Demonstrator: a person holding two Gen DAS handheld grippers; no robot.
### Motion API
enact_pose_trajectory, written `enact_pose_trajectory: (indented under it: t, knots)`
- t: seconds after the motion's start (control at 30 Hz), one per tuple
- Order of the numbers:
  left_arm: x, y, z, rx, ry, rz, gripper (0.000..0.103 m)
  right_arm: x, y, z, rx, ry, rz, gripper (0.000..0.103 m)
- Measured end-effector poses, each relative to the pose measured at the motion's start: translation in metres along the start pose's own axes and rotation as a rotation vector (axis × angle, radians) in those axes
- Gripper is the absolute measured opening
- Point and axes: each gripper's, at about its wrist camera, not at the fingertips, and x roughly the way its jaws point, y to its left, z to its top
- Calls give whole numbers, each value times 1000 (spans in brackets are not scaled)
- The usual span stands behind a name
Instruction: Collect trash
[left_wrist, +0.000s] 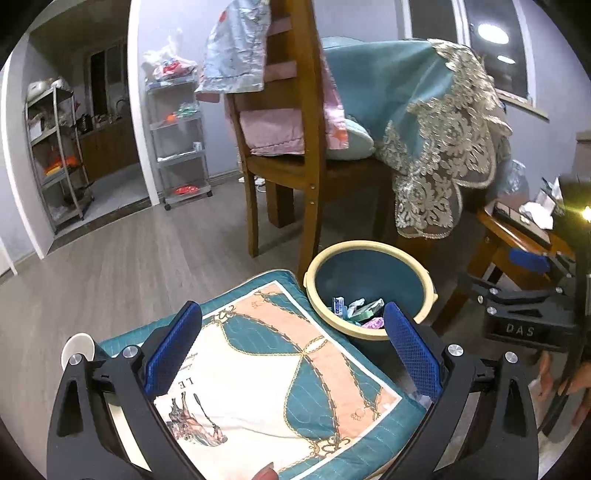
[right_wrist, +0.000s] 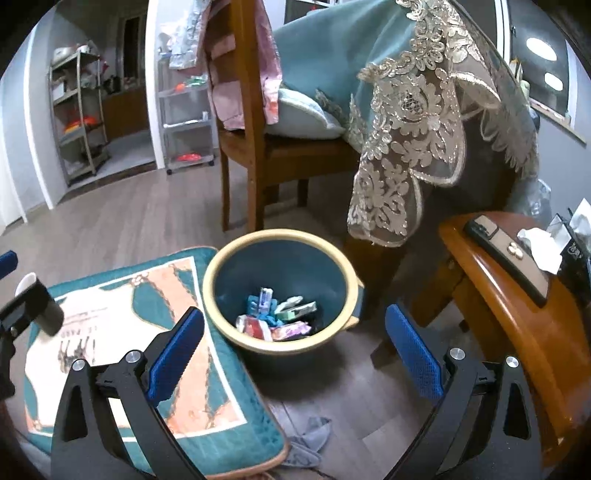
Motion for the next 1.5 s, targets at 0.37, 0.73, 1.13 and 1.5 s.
enact_pose_trajectory:
  t: [0.37,0.73,1.13,1.5]
  knots:
    - [5,6,-1,-42,14,-1,97,2,0,0,-3,7,9,98]
    - [5,1,-1,-16,14,4,97,2,2,-2,-7,4,10,98]
    - [5,-2,-1,2,16,6,97,1,3,-3,-12,8,11,98]
    - [5,-3,-3,6,26,8,97,0,5,-3,-20,14,9,98]
